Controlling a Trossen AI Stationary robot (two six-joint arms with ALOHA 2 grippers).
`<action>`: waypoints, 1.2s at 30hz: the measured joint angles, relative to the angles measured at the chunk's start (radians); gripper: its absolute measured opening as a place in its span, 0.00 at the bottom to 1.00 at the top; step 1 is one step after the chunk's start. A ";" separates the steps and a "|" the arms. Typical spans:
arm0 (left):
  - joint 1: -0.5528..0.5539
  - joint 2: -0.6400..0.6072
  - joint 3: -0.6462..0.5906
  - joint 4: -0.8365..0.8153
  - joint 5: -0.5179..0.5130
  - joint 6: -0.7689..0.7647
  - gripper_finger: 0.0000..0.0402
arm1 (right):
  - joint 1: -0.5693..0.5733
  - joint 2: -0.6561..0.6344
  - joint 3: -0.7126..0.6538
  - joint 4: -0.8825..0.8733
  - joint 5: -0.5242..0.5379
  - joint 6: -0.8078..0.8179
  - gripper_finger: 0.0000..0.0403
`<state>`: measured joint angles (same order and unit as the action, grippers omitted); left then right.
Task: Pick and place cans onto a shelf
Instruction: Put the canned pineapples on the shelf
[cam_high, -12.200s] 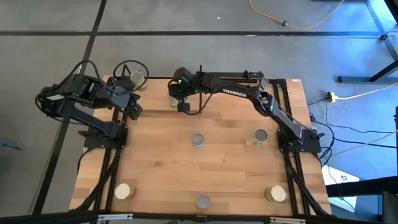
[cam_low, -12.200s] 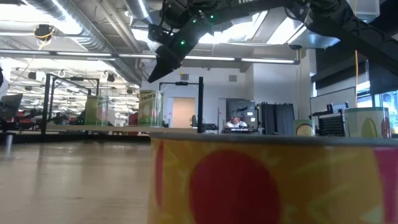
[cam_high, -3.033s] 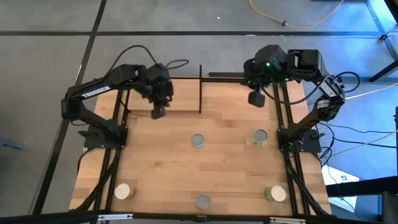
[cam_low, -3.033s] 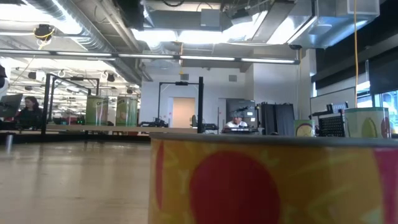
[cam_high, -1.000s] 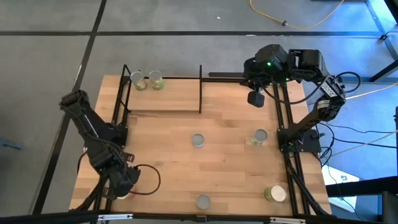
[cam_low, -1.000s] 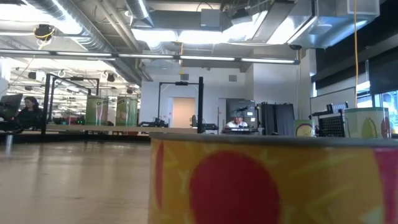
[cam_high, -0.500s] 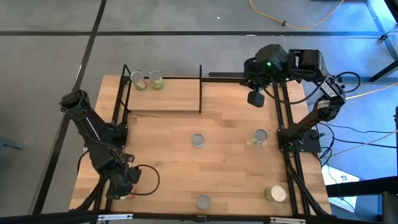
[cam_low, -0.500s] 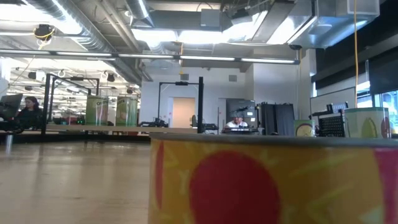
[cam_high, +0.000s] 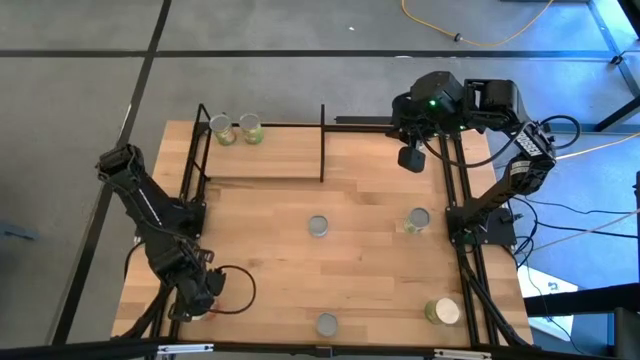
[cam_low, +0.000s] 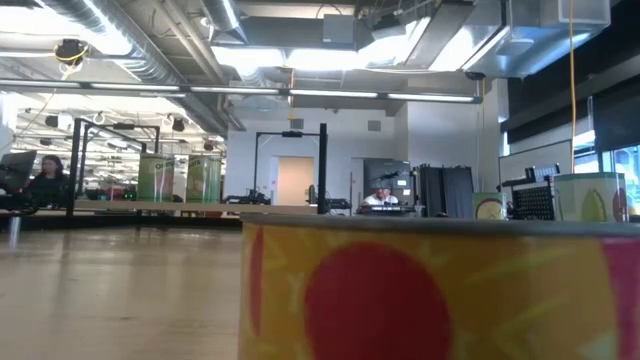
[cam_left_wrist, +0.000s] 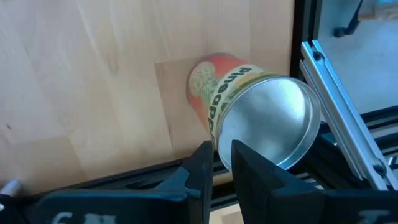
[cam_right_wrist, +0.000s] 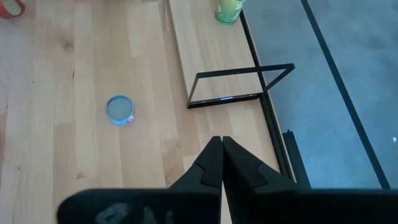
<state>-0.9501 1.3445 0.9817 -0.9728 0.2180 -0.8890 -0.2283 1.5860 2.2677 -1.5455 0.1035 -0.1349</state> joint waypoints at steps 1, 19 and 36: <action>0.000 0.000 0.000 0.000 -0.001 0.000 0.13 | 0.000 0.000 0.000 0.000 0.000 0.000 0.02; -0.021 0.000 0.000 0.008 -0.048 -0.002 0.13 | 0.000 0.000 0.000 0.000 0.000 -0.004 0.02; -0.021 0.003 -0.001 0.025 -0.071 -0.055 0.13 | 0.000 0.000 0.000 0.000 0.000 -0.008 0.02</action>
<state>-0.9707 1.3476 0.9810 -0.9474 0.1467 -0.9436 -0.2287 1.5860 2.2677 -1.5455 0.1036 -0.1432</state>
